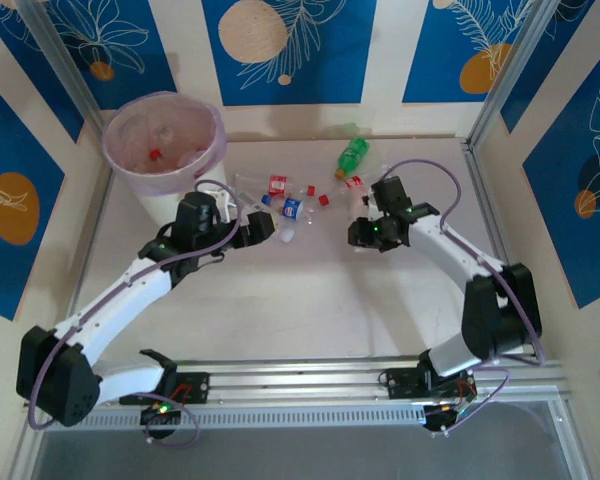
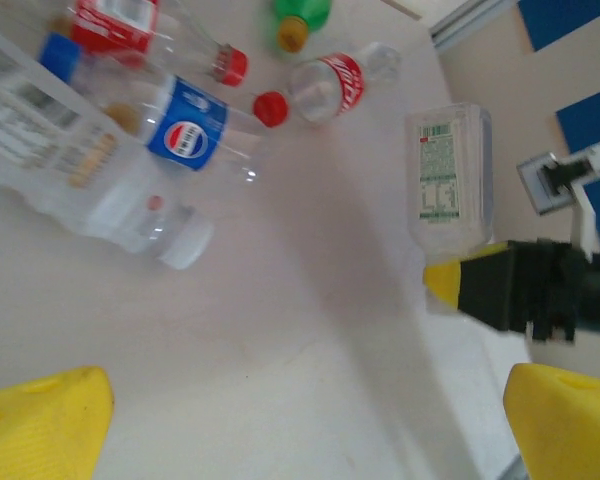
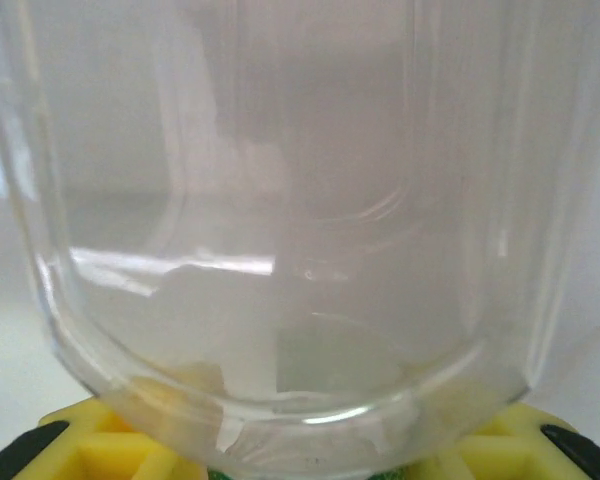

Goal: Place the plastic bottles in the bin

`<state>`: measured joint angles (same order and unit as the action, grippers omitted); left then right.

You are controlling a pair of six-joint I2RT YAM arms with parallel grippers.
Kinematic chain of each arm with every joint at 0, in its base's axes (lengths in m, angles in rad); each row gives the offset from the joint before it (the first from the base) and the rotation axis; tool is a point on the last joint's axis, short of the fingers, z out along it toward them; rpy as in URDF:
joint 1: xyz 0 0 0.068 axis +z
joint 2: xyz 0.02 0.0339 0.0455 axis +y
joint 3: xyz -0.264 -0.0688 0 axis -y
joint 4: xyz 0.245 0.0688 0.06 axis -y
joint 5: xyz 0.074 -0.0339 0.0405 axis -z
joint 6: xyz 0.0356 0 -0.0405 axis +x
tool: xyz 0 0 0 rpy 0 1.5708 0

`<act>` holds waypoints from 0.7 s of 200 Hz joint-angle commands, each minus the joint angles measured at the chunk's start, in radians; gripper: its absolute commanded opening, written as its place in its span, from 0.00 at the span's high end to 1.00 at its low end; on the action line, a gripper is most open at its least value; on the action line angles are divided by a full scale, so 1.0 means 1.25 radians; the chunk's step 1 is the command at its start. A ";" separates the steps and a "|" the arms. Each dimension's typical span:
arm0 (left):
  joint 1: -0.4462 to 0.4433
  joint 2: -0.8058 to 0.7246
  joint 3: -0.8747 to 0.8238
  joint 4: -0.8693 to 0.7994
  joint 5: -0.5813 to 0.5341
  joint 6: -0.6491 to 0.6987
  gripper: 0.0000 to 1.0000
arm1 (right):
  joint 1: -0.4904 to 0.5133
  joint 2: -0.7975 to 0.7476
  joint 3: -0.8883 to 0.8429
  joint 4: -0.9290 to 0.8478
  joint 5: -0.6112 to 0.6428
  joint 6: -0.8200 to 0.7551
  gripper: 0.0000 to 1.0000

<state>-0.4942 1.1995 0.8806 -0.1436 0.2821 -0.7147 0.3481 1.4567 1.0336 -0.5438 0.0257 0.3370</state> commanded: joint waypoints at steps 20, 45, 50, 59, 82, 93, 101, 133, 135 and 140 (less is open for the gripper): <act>-0.037 0.068 -0.034 0.218 0.104 -0.128 0.00 | 0.038 -0.069 -0.070 0.104 -0.300 -0.140 0.81; -0.058 0.104 -0.035 0.282 0.114 -0.156 0.00 | 0.063 -0.064 -0.073 0.114 -0.339 -0.158 0.82; -0.063 0.110 -0.031 0.282 0.112 -0.153 0.00 | 0.067 -0.062 -0.068 0.110 -0.341 -0.160 0.82; -0.070 0.119 -0.024 0.284 0.108 -0.149 0.00 | 0.071 -0.056 -0.062 0.102 -0.342 -0.158 0.82; -0.092 0.158 -0.016 0.342 0.116 -0.173 0.00 | 0.077 -0.047 -0.053 0.101 -0.366 -0.145 0.82; -0.107 0.183 -0.008 0.368 0.120 -0.184 0.00 | 0.080 -0.042 -0.052 0.104 -0.378 -0.141 0.82; -0.118 0.198 0.002 0.375 0.118 -0.183 0.00 | 0.083 -0.037 -0.048 0.099 -0.385 -0.142 0.82; -0.156 0.236 0.052 0.336 0.096 -0.157 0.00 | 0.088 -0.038 -0.050 0.092 -0.390 -0.144 0.82; -0.156 0.239 0.053 0.338 0.095 -0.159 0.00 | 0.087 -0.039 -0.051 0.095 -0.390 -0.143 0.82; -0.158 0.245 0.052 0.347 0.095 -0.164 0.01 | 0.088 -0.041 -0.053 0.100 -0.391 -0.140 0.82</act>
<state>-0.6701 1.4853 0.8944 0.2489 0.4000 -0.9184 0.4522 1.4132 0.9497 -0.4286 -0.4095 0.1722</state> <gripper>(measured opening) 0.998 0.400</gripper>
